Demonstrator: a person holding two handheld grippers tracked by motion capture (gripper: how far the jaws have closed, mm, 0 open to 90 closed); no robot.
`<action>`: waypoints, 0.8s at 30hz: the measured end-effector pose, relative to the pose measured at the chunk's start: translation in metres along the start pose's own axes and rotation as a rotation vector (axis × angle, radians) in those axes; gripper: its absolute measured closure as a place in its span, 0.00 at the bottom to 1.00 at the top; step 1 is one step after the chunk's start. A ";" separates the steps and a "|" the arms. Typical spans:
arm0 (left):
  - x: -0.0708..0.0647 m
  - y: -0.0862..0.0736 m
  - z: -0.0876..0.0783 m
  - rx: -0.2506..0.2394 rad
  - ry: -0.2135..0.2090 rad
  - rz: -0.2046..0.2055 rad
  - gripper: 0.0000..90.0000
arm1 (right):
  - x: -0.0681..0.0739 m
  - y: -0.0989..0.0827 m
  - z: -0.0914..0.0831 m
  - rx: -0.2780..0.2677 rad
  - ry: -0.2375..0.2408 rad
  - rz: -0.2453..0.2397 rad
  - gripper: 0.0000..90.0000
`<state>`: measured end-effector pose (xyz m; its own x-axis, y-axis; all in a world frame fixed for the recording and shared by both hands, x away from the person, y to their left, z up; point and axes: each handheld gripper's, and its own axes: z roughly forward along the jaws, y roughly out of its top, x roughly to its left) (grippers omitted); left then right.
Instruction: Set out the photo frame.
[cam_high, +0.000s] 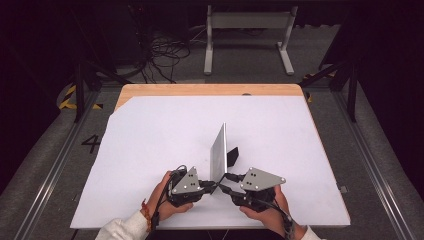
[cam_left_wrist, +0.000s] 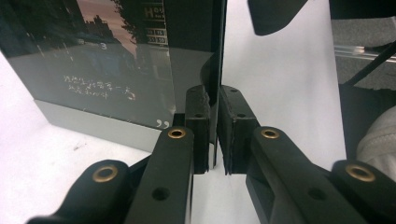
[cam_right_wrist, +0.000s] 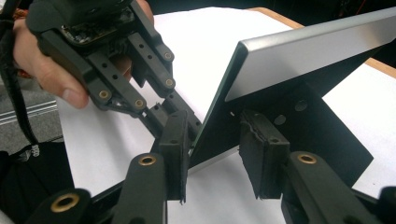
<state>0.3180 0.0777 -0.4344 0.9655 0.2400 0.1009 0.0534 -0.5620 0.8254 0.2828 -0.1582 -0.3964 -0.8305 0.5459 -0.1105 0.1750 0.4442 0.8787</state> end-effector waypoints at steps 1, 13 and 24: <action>0.000 0.000 0.001 -0.001 -0.001 -0.004 0.92 | 0.000 0.000 0.000 0.000 0.000 0.004 0.69; -0.003 0.002 0.011 -0.018 0.012 -0.013 0.90 | -0.006 -0.004 0.006 0.013 -0.036 0.064 0.65; -0.002 0.003 0.018 -0.013 0.012 -0.004 0.90 | -0.014 -0.007 0.014 0.028 -0.062 0.101 0.65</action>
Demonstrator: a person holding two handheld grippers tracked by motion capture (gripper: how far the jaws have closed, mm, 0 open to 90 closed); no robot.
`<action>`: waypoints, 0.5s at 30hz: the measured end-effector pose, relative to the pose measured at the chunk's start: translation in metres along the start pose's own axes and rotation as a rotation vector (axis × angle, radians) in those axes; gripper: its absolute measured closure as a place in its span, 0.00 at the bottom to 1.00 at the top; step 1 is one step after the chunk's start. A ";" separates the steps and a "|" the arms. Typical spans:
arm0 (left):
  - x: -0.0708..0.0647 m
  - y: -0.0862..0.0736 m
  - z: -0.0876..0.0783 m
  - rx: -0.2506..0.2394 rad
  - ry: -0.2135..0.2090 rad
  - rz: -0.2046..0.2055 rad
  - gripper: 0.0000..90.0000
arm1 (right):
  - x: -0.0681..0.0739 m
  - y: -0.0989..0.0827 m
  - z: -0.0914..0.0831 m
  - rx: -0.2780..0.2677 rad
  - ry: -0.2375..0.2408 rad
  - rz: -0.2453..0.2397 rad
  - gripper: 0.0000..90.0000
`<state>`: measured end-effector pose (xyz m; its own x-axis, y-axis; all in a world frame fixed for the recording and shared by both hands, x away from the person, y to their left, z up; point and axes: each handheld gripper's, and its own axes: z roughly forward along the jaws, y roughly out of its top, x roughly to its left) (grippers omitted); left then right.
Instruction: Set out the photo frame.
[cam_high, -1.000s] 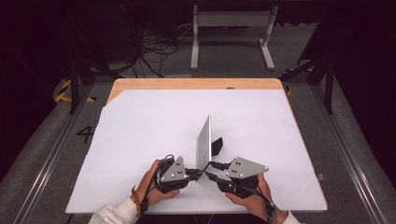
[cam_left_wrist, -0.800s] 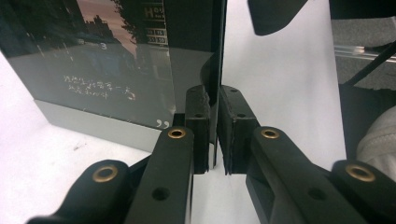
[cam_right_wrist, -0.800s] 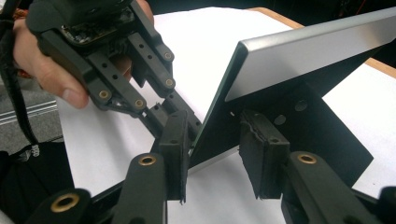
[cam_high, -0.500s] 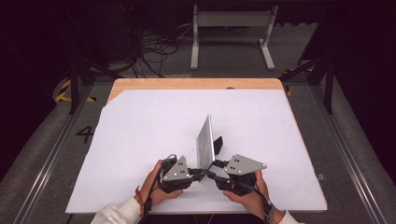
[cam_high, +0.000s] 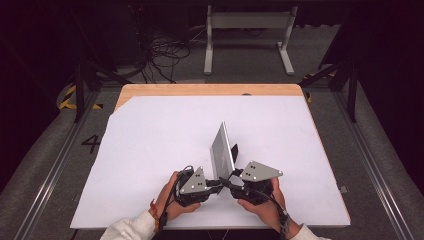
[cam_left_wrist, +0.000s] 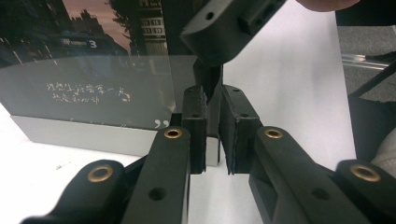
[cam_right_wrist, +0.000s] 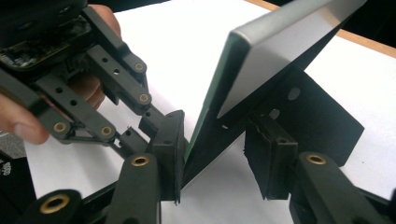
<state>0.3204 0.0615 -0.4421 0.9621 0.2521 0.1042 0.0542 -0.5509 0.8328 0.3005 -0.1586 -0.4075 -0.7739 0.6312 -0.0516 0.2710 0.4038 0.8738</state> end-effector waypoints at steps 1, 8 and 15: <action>0.000 0.000 0.000 0.000 -0.001 -0.004 0.90 | -0.001 0.000 0.000 -0.001 0.003 0.004 0.65; 0.007 -0.002 -0.009 0.002 0.009 -0.002 0.90 | -0.001 -0.001 0.001 0.000 0.009 0.001 0.66; 0.028 -0.010 -0.027 -0.003 0.077 -0.047 0.89 | -0.005 -0.001 0.000 0.006 0.026 0.004 0.69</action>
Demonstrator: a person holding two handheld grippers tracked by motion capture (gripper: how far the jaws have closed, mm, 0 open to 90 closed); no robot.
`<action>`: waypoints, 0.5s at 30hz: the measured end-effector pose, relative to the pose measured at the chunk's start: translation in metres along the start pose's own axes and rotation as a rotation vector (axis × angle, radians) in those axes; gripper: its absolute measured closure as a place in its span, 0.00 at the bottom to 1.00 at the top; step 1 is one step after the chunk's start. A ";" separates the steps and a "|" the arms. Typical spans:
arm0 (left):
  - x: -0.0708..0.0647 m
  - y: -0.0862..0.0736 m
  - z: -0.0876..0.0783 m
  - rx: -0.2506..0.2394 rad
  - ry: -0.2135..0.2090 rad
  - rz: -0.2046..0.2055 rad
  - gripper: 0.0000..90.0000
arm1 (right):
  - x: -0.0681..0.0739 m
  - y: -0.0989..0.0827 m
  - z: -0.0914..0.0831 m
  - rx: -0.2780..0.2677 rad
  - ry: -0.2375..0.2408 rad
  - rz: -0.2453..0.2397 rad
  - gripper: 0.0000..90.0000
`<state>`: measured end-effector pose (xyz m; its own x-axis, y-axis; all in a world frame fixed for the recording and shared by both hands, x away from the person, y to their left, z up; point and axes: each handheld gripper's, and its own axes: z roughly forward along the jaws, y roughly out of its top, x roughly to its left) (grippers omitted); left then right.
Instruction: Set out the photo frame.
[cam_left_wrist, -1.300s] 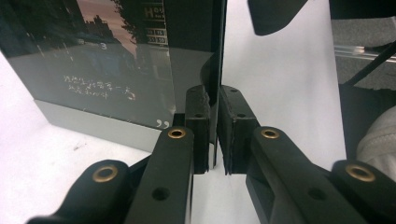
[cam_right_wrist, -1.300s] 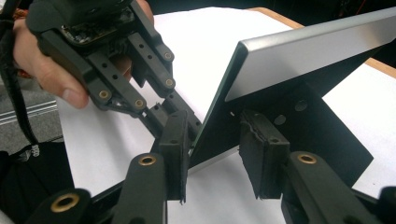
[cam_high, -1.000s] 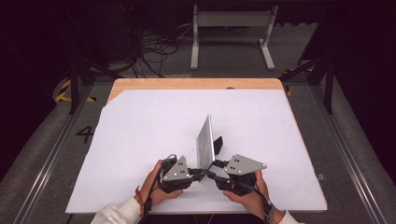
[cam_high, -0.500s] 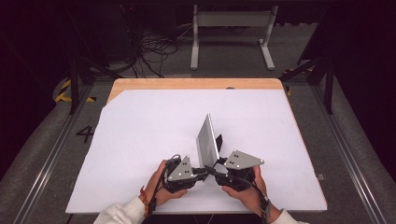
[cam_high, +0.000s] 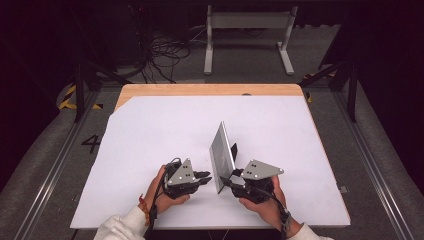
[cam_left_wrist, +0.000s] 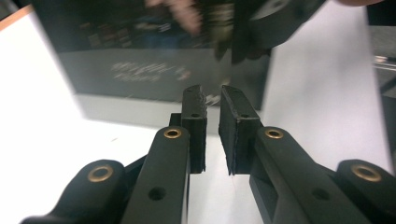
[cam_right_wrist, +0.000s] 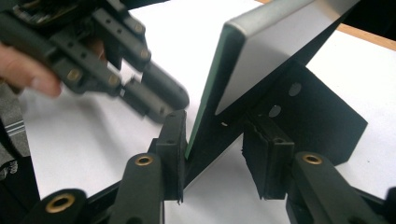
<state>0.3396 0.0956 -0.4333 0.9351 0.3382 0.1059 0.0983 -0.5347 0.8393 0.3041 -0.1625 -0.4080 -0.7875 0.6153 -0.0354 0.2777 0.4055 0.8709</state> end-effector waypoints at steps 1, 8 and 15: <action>0.004 -0.002 -0.002 0.000 0.013 -0.015 0.89 | -0.001 0.000 0.000 0.000 0.004 0.004 0.69; 0.023 -0.008 -0.007 0.025 0.084 -0.034 0.85 | -0.003 -0.002 -0.002 -0.004 -0.009 -0.003 0.71; 0.028 -0.009 -0.006 0.034 0.080 -0.038 0.79 | 0.000 -0.004 0.005 0.010 -0.022 0.003 0.64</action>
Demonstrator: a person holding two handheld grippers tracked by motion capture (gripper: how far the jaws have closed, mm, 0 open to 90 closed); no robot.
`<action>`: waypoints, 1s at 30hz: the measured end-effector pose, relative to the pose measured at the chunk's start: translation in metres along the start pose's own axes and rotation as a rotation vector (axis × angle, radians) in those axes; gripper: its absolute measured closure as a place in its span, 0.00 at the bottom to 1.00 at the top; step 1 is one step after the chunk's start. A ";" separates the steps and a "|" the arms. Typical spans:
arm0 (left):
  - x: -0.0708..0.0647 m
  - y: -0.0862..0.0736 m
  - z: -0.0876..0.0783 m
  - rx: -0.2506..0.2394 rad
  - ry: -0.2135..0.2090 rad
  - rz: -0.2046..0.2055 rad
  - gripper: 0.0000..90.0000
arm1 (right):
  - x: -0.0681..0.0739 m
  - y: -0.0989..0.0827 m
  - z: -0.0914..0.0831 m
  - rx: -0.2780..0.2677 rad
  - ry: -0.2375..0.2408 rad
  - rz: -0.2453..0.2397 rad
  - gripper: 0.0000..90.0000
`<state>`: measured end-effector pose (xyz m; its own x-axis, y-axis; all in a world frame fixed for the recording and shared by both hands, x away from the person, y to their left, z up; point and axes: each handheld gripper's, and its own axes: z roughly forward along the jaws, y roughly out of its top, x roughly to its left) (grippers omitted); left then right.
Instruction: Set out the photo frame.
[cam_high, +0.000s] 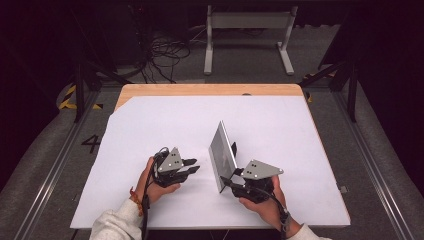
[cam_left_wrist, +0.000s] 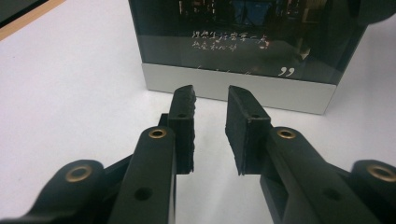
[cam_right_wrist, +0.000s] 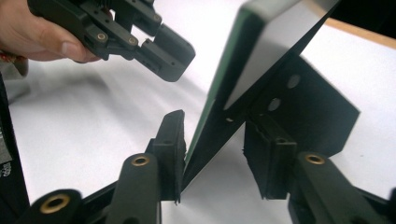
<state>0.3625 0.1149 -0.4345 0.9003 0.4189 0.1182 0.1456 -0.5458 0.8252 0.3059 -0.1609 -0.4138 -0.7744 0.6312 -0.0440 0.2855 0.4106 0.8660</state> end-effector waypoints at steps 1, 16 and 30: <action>0.000 0.000 0.001 0.002 0.001 -0.001 0.78 | 0.001 0.000 0.002 0.000 -0.004 -0.004 0.64; 0.002 0.001 0.003 0.015 0.015 -0.013 0.58 | -0.006 -0.003 0.005 0.015 0.026 0.021 0.70; 0.014 0.007 0.020 0.011 -0.011 -0.048 0.32 | -0.013 -0.008 -0.005 0.006 0.019 0.033 0.64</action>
<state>0.3846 0.1025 -0.4380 0.8965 0.4370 0.0725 0.1932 -0.5331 0.8237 0.3111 -0.1761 -0.4177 -0.7752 0.6317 -0.0057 0.3144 0.3935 0.8639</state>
